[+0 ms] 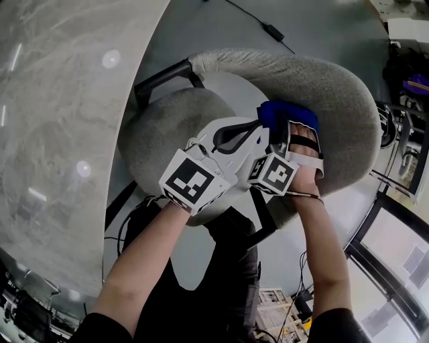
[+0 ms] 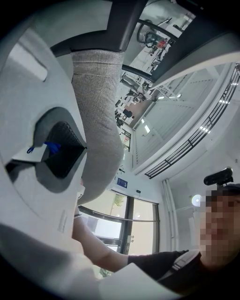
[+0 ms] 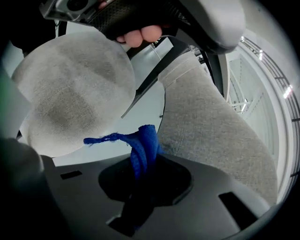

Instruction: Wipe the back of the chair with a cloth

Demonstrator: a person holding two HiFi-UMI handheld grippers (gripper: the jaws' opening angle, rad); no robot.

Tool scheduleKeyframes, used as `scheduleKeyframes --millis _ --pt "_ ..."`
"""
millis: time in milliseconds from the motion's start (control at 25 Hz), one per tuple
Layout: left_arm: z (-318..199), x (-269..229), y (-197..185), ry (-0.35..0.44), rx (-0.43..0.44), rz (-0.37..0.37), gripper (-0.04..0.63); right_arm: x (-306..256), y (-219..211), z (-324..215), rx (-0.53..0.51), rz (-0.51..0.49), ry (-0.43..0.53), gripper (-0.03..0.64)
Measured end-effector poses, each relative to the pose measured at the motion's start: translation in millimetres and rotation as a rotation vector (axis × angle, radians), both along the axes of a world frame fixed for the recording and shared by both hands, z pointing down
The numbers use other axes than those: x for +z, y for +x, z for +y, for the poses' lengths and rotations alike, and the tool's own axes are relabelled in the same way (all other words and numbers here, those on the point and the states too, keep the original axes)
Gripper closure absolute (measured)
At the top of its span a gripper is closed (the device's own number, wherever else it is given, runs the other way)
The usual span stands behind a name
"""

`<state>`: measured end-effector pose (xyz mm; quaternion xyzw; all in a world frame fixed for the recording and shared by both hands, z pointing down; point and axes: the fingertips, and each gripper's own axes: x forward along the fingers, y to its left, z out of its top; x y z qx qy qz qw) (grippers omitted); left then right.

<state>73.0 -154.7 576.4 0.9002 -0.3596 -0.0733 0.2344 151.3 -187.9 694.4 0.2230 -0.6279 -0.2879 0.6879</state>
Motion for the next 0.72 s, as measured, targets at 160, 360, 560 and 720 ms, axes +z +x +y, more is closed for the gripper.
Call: scheduleKeyframes --millis 160,360,560,720 --pt "2.6 -6.0 0.4 -0.002 -0.002 -0.002 0.588 15.3 -6.2 8.9 -0.018 -0.014 -0.07 0.552" --pt "6.1 -27.6 -4.8 0.0 -0.018 -0.013 0.588 -23.7 -23.4 16.5 0.052 -0.267 -0.141 0.552" --pt "15.4 -64.1 -6.4 -0.005 -0.028 -0.007 0.588 -104.4 -26.4 17.7 0.198 -0.543 -0.154 0.552" --pt "21.6 -95.9 -2.6 0.005 -0.015 -0.013 0.588 -166.0 -18.3 12.9 0.27 -0.636 -0.114 0.552"
